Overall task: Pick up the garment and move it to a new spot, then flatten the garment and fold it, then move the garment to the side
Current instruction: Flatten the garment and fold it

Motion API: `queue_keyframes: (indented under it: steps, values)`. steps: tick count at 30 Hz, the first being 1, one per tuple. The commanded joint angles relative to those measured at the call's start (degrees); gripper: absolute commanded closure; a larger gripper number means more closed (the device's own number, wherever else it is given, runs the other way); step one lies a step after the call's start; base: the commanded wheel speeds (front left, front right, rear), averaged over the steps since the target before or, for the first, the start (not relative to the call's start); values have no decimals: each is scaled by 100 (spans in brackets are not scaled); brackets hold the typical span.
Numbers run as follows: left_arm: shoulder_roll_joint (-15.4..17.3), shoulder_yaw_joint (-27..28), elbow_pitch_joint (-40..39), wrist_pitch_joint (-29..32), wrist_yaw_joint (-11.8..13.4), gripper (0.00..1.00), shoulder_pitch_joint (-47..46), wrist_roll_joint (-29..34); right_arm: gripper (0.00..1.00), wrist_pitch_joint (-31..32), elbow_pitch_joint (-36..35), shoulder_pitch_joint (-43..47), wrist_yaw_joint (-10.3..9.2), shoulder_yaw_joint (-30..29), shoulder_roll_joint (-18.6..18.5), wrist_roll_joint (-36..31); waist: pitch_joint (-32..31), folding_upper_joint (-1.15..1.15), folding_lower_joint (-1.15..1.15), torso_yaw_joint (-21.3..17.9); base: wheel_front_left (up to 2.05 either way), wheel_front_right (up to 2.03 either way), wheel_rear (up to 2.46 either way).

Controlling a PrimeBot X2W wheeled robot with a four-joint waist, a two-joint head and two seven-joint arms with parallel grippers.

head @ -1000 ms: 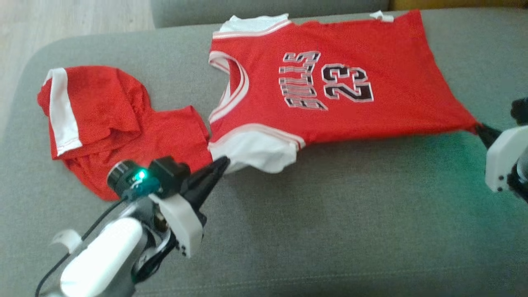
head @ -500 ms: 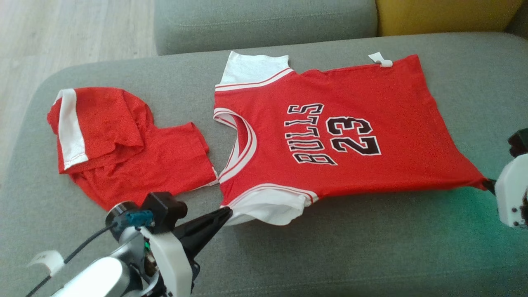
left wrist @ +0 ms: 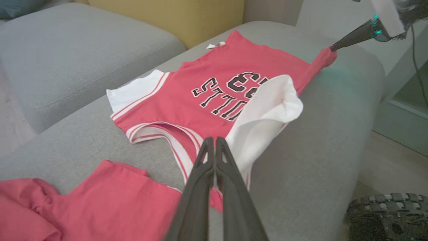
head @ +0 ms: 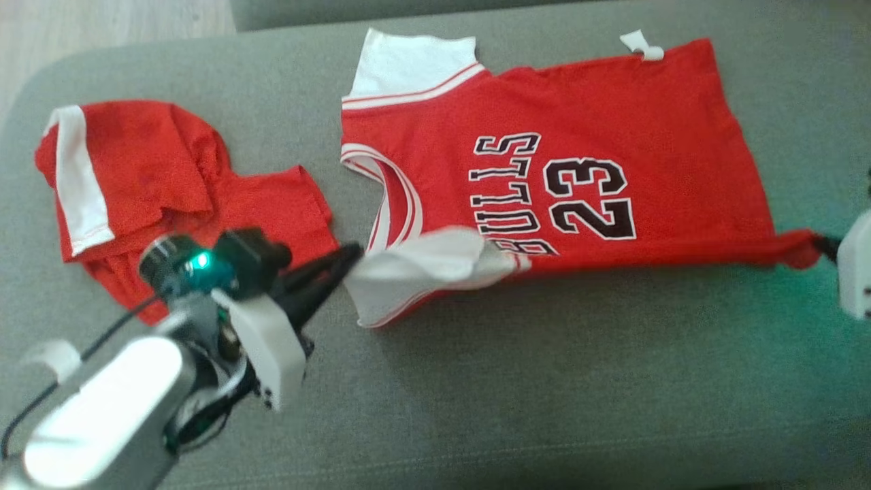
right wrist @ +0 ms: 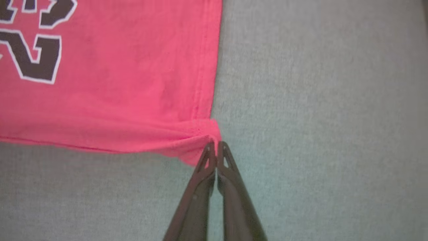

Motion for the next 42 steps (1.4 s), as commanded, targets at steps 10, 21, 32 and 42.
queue_keyframes:
  steps: [10, 21, 32, 42]
  values:
    - [-31, -94, 730, 3, -96, 100, -1394, 388, 100, 25, 61, -696, 37, -242, 93, -561, 685, 0, 0, -8, 0, 0, 0]
    - [-147, -1033, 1758, -365, -118, 100, -2622, 513, 100, -152, 454, -1131, 37, -167, 453, -948, 1063, 0, 0, -39, 0, 0, 0]
    - [-738, -501, 2761, -1421, 633, 0, -2631, 256, 0, -2222, 640, -1130, 37, -677, 1003, -987, 772, 0, 0, -92, 0, 0, 0]
    - [-1536, 827, 2270, -2431, 1798, 0, -1370, -587, 0, -4511, 211, -172, 37, -2071, 1867, -1545, -49, 0, 0, -127, 0, 0, 0]
